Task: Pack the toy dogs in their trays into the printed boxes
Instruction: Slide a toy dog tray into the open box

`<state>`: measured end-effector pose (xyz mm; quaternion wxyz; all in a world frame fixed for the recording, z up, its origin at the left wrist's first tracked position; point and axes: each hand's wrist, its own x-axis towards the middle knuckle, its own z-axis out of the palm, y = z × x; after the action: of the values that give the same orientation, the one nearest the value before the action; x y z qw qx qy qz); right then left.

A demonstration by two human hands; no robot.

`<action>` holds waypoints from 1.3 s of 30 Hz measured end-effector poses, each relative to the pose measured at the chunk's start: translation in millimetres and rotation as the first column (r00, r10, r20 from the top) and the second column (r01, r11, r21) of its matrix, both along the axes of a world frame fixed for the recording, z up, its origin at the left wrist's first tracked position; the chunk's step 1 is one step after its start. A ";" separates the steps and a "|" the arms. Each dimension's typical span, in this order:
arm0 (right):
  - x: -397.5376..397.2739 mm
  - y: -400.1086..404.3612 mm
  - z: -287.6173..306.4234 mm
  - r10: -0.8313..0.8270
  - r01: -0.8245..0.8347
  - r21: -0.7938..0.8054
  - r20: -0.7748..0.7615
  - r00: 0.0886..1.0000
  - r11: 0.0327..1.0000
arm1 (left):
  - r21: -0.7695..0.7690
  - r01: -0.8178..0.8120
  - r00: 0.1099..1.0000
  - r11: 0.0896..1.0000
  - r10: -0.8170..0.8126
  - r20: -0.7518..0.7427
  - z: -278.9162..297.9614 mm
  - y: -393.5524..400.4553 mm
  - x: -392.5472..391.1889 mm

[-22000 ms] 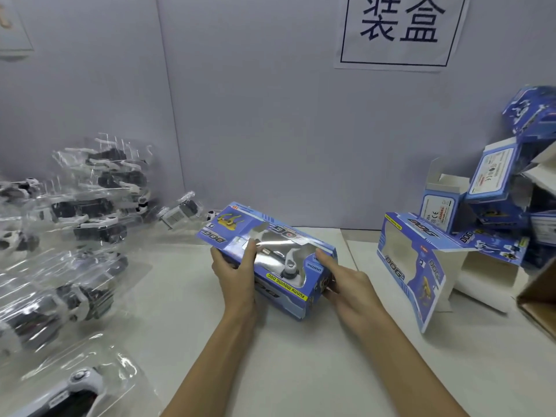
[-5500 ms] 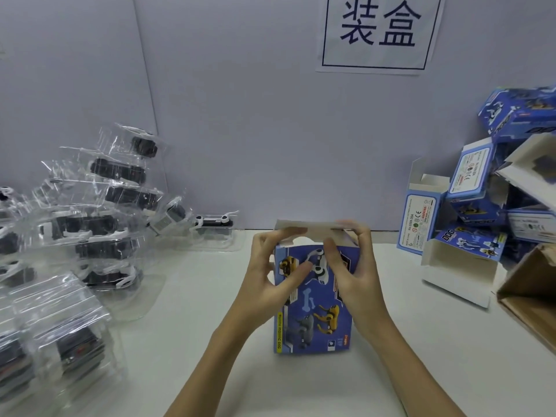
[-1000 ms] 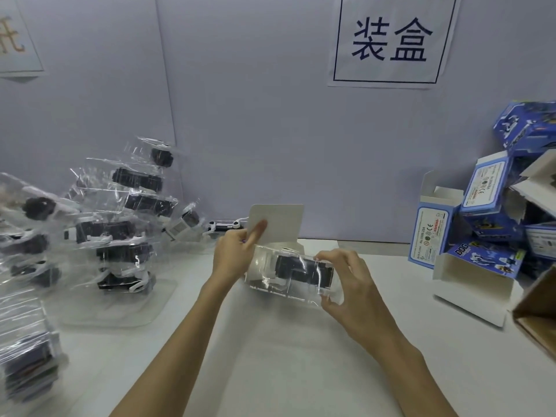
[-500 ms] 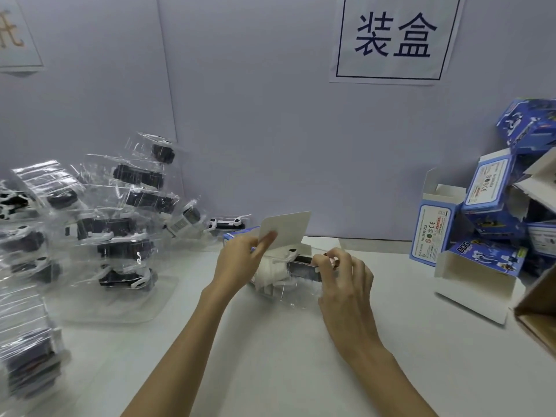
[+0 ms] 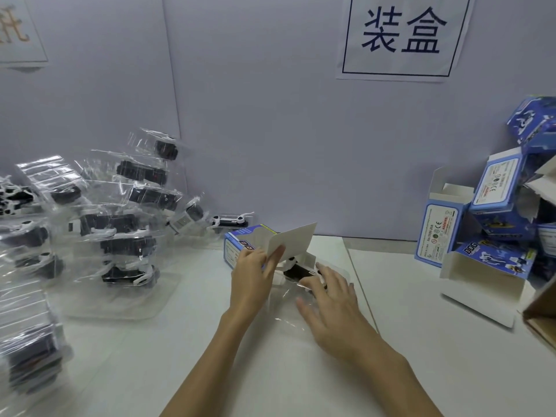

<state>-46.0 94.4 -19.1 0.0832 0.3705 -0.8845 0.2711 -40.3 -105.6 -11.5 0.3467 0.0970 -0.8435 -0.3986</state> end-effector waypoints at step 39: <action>-8.3 -14.1 -5.8 -0.233 0.117 -0.599 -0.119 0.965 0.792 | -0.043 0.032 0.999 0.999 -0.033 -0.033 4.4 29.2 4.3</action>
<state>-54.4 80.3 -24.9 0.3007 0.2664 -0.7761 0.4861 -36.0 -76.4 -7.1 0.3562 0.0692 -0.8472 -0.3880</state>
